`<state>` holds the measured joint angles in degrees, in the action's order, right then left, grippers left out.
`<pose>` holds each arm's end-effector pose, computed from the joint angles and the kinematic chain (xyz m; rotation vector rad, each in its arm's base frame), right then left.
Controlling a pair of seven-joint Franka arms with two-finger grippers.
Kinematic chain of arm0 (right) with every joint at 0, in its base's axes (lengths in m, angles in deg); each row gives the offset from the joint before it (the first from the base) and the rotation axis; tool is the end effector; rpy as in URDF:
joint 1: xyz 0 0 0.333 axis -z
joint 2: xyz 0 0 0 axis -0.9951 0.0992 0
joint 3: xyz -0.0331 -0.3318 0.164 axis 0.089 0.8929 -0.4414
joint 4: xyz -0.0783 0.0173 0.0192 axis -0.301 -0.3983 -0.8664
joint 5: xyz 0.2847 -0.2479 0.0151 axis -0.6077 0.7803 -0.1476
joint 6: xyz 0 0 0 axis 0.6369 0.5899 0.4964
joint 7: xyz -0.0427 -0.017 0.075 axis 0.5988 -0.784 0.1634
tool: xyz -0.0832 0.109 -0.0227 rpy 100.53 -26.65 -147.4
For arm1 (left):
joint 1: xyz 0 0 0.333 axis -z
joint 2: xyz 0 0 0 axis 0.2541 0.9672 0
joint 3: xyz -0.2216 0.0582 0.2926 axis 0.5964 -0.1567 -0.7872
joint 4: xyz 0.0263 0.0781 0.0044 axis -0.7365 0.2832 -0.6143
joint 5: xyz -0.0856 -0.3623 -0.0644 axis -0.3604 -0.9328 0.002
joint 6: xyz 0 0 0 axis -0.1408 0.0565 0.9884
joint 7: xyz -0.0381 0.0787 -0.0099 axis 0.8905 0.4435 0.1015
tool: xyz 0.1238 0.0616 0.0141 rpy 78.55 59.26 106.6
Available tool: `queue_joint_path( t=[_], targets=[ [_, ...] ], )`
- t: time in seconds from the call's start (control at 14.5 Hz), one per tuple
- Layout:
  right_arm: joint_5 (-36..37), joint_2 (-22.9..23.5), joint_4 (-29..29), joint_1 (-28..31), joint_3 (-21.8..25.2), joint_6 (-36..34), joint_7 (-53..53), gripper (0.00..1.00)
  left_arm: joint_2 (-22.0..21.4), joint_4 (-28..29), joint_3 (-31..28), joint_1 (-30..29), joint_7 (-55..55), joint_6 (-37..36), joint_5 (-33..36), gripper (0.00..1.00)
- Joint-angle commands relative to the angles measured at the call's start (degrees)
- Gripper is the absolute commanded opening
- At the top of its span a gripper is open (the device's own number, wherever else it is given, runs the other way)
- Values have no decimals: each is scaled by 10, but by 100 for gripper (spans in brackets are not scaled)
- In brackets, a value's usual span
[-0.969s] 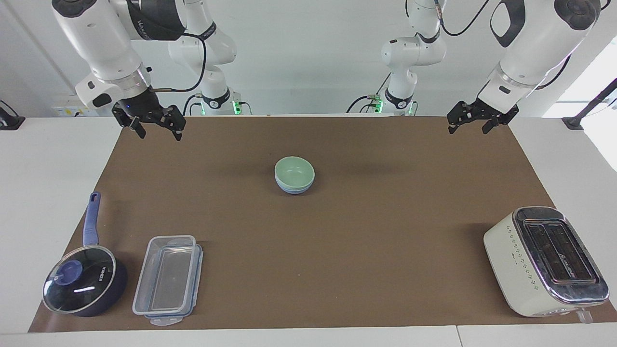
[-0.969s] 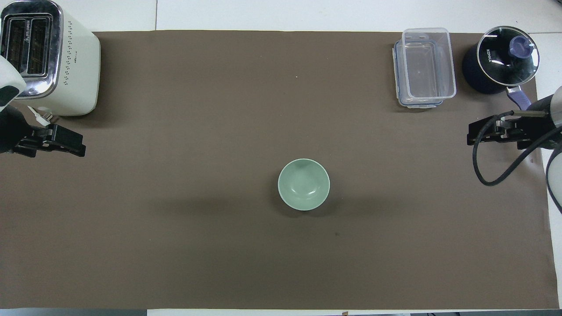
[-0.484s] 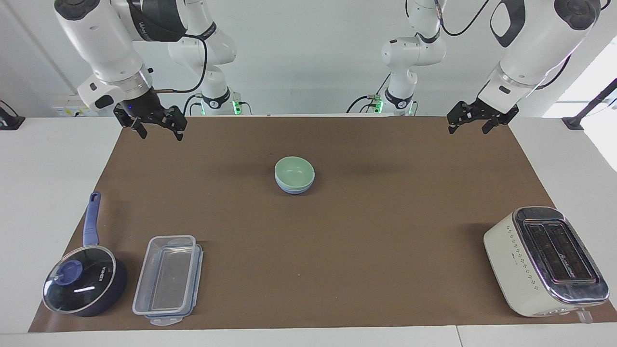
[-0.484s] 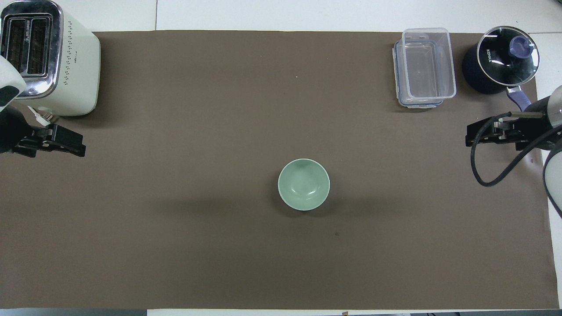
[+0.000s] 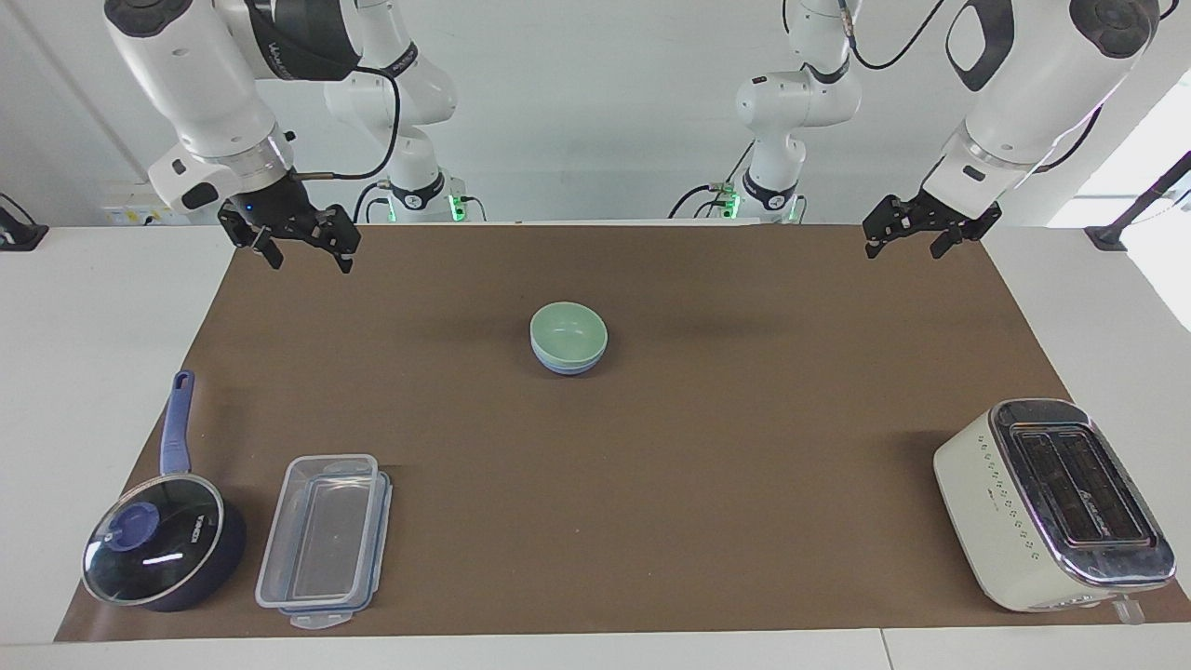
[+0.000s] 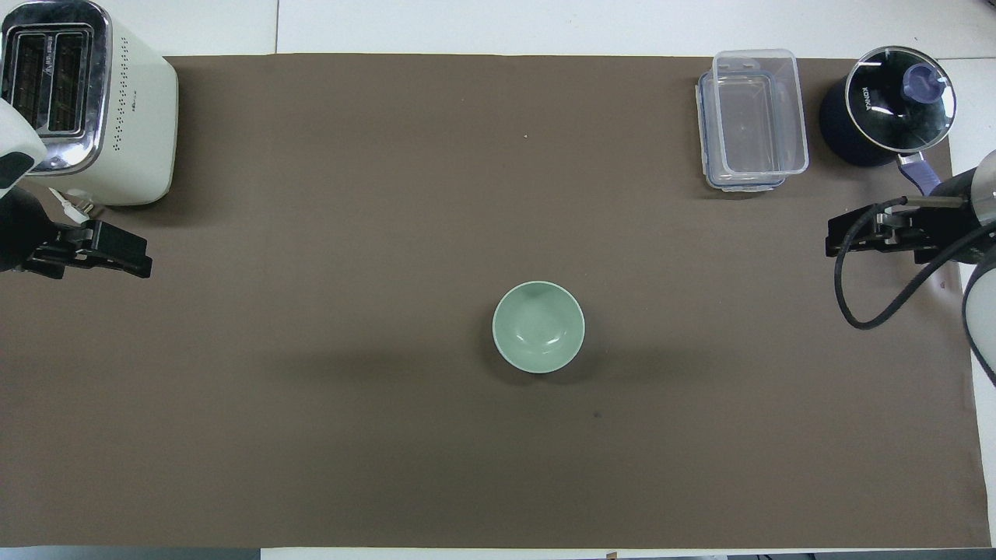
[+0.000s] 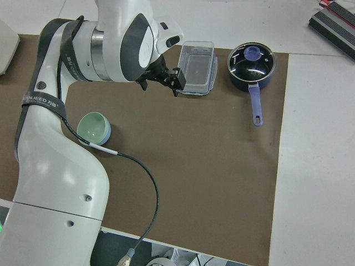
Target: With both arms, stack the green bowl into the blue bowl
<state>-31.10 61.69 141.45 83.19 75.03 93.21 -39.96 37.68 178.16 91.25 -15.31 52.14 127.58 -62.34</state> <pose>0.5249 0.0094 0.6191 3.1346 -0.1697 -0.0614 0.5187 -0.0552 0.6276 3.1148 -0.1240 -0.1917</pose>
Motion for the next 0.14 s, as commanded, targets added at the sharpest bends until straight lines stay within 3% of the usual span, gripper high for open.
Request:
queue_joint_path(
  t=[0.0,0.07],
  targets=[
    [15,-5,9,10,-4,9,18,100,0,1,2,0,-6,-2,8,100],
    [15,-4,8,10,-5,10,18,100,0,1,2,0,-6,-2,8,100]
  ],
)
